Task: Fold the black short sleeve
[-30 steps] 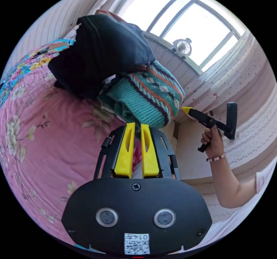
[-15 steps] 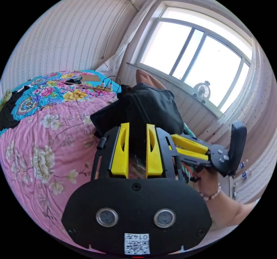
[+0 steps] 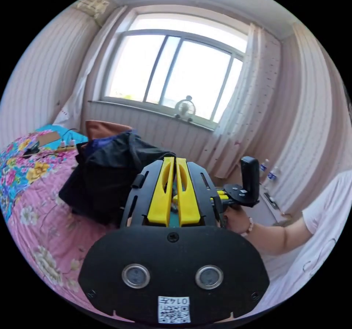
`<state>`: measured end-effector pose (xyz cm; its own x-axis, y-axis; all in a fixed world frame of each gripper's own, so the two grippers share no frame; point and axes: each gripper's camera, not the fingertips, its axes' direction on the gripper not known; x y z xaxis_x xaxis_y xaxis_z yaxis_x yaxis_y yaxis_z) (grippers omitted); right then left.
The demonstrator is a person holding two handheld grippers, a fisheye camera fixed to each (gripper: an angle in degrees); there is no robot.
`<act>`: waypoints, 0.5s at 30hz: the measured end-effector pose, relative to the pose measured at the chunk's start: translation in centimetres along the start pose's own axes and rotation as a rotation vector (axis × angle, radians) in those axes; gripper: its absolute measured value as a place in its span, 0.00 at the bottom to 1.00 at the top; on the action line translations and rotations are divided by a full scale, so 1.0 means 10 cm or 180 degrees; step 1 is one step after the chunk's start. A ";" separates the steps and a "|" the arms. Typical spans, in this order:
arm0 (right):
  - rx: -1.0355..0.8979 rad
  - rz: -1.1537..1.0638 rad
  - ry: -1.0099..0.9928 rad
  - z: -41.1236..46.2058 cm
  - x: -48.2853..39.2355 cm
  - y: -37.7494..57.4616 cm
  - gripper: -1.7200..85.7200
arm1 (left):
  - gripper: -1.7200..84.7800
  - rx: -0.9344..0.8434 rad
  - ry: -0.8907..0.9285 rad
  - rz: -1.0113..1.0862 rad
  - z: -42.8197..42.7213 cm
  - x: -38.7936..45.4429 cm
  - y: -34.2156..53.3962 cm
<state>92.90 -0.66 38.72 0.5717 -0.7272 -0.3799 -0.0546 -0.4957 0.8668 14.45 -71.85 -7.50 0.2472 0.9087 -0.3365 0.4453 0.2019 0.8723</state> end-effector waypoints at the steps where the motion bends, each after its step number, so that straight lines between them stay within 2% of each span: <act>1: -0.0012 0.0080 -0.0027 -0.05 0.02 0.10 0.02 | 0.01 -0.0069 0.0146 0.0046 0.03 0.10 0.04; 4: -0.0209 0.0668 -0.0194 -0.17 0.26 0.67 0.04 | 0.01 -0.0464 0.0544 0.0138 0.30 0.56 0.38; 6: -0.0280 0.1158 -0.0307 -0.31 0.47 1.06 0.06 | 0.01 -0.0934 0.0313 0.0075 0.54 0.72 0.75; 8: -0.0175 0.1283 -0.0280 -0.47 0.53 1.23 0.09 | 0.01 -0.1201 0.0120 -0.0031 0.59 0.74 0.97; 11: -0.0158 0.1304 -0.0076 -0.56 0.58 1.24 0.12 | 0.01 -0.1281 -0.0169 0.0098 0.42 0.82 1.13; 15: -0.0253 0.1255 -0.0136 -0.21 0.61 0.99 0.18 | 0.03 -0.1176 -0.0331 0.0235 -0.09 0.86 1.22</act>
<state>97.56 -8.99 45.65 0.4849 -0.8742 -0.0251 -0.1984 -0.1379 0.9704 21.20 -61.23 0.59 0.3614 0.8876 -0.2857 0.0879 0.2726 0.9581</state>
